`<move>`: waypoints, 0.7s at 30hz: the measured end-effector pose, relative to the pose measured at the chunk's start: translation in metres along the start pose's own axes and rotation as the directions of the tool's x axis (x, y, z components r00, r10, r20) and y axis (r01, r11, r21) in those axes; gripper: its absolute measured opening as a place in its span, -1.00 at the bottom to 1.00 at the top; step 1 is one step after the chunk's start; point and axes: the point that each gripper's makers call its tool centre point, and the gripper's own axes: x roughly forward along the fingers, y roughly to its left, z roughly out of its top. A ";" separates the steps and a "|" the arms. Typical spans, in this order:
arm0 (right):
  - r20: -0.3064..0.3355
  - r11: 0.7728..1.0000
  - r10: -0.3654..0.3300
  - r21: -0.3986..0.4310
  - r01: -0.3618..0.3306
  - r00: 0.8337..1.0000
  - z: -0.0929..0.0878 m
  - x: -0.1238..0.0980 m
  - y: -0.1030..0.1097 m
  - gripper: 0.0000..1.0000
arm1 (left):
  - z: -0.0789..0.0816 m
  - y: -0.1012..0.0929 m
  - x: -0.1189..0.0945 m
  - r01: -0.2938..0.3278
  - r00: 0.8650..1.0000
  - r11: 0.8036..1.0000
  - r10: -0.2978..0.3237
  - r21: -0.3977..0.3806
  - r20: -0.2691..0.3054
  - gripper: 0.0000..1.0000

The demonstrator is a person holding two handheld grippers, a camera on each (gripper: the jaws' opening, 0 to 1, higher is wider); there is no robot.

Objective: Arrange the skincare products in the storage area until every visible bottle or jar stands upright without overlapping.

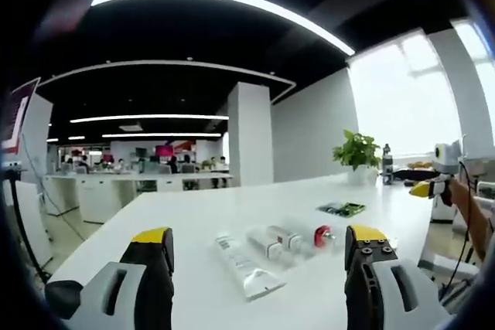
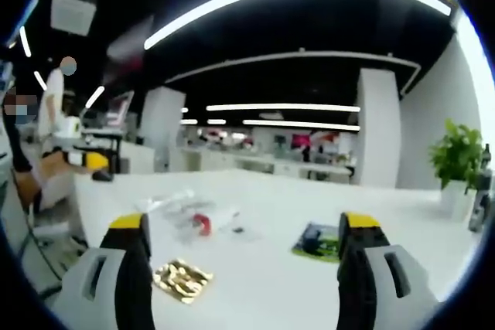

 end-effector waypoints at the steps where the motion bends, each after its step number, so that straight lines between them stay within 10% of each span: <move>1: 0.002 1.000 -0.003 0.001 0.003 1.000 0.000 0.000 0.000 1.00 | 0.000 0.000 0.001 0.002 1.000 1.000 -0.002 -0.002 0.001 0.90; 13: 0.008 1.000 -0.019 0.017 0.019 1.000 -0.003 -0.003 -0.005 1.00 | 0.022 -0.002 0.011 0.029 0.997 0.995 -0.036 0.097 0.069 0.99; 21: 0.020 1.000 -0.022 0.017 0.022 1.000 0.002 -0.003 -0.005 1.00 | 0.025 -0.003 0.029 0.146 0.989 0.985 -0.142 -0.089 0.051 0.93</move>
